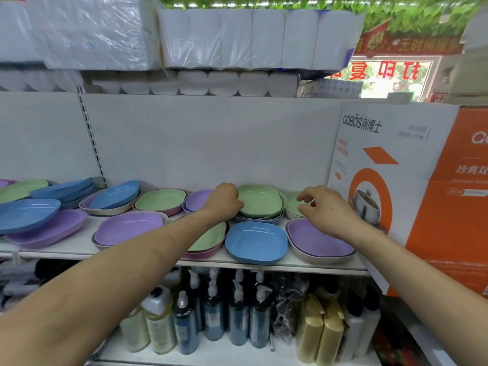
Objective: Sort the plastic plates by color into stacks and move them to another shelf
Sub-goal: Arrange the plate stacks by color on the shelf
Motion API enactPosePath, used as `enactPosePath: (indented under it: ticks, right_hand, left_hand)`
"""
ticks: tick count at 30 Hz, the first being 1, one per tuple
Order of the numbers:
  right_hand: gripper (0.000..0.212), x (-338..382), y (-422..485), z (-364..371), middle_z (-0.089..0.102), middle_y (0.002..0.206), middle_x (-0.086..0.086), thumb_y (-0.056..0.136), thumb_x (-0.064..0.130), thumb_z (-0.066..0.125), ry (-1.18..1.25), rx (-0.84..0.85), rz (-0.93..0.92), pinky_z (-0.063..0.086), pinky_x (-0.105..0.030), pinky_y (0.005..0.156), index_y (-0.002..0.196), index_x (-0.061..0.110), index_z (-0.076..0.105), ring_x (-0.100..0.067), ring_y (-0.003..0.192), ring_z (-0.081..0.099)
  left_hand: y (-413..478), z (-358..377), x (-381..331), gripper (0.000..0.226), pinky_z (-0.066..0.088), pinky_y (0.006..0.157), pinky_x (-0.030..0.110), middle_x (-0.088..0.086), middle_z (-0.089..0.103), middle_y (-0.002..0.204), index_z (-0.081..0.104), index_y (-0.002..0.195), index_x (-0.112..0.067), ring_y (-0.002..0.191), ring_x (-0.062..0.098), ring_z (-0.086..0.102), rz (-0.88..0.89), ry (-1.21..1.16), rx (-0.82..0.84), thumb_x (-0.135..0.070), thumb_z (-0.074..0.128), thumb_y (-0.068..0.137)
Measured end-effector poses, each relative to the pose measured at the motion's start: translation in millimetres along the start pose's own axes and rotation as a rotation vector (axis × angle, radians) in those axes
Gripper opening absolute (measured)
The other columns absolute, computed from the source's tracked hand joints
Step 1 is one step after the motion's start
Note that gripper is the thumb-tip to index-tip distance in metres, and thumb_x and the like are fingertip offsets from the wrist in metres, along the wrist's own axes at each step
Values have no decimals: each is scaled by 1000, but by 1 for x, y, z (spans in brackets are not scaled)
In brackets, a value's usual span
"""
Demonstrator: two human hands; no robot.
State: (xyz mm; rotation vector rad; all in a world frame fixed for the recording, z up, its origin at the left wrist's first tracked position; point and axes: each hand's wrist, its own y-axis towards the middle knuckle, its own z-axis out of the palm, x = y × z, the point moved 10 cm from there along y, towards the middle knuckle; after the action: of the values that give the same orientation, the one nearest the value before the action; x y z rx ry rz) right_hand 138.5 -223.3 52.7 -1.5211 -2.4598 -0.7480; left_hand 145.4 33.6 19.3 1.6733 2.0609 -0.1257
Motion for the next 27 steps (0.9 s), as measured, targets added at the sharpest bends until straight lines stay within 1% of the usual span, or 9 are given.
enactPosePath:
  ticks: [3, 6, 9, 12, 16, 19, 22, 24, 27]
  right_hand:
    - [28, 2, 4, 3, 62, 121, -2, 95, 28, 58, 21, 4, -9, 52, -39, 94, 120, 24, 69, -21, 107, 61]
    - [27, 5, 8, 6, 63, 120, -1, 95, 29, 58, 38, 11, -8, 51, -37, 94, 119, 24, 70, -20, 106, 61]
    - [27, 6, 12, 9, 63, 120, -1, 96, 31, 58, 47, 16, 1, 52, -40, 94, 119, 24, 70, -21, 107, 61]
    - [28, 7, 17, 15, 64, 120, 1, 96, 30, 58, 38, 27, 8, 53, -43, 94, 120, 24, 70, -21, 106, 62]
    - [29, 8, 28, 26, 67, 119, 0, 94, 25, 57, 76, 31, 6, 52, -38, 92, 120, 21, 70, -20, 104, 63]
    - [31, 10, 36, 35, 69, 119, 2, 95, 23, 56, 82, 31, 0, 45, -30, 84, 124, 20, 69, -18, 104, 62]
    - [32, 12, 44, 40, 70, 114, 1, 96, 23, 56, 110, 13, -7, 40, -28, 80, 125, 20, 69, -17, 100, 60]
    - [32, 10, 51, 46, 68, 114, -1, 97, 24, 58, 136, 14, -12, 40, -28, 82, 127, 21, 69, -17, 99, 60]
    - [34, 4, 62, 58, 58, 121, -5, 96, 30, 61, 126, 33, -20, 39, -28, 87, 129, 26, 67, -19, 103, 59]
  left_hand:
    - [6, -8, 8, 9, 45, 77, 35, 13, 54, 103, 60, 92, -9, 87, 32, 51, -12, -10, -53, -5, 58, 84]
    - [7, -17, 12, 40, 48, 88, 38, 17, 62, 123, 62, 130, -7, 112, 36, 58, 18, -77, -90, -6, 52, 90]
    - [3, -26, 16, 39, 46, 80, 34, 15, 68, 117, 66, 126, -11, 103, 32, 60, 31, -154, -114, -5, 44, 95]
    - [-2, -33, 22, 40, 49, 92, 38, 11, 66, 125, 74, 117, -13, 109, 31, 60, 20, -203, -119, -6, 39, 98]
    - [-7, -35, 37, 42, 49, 101, 41, 11, 63, 133, 67, 131, -13, 115, 32, 61, 16, -247, -98, -9, 39, 100]
    - [-12, -37, 45, 43, 47, 105, 43, 11, 60, 137, 58, 142, -15, 117, 31, 62, 37, -301, -78, -19, 53, 100]
    - [-17, -40, 54, 62, 49, 99, 38, 7, 60, 135, 50, 149, -19, 117, 32, 61, 33, -355, -71, -28, 72, 92]
    - [-20, -43, 62, 66, 48, 96, 35, 3, 59, 137, 49, 150, -21, 118, 30, 61, 31, -401, -83, -28, 76, 90]
    - [-25, -51, 72, 66, 47, 101, 36, 0, 58, 138, 50, 149, -23, 119, 27, 59, 37, -389, -120, -29, 76, 89]
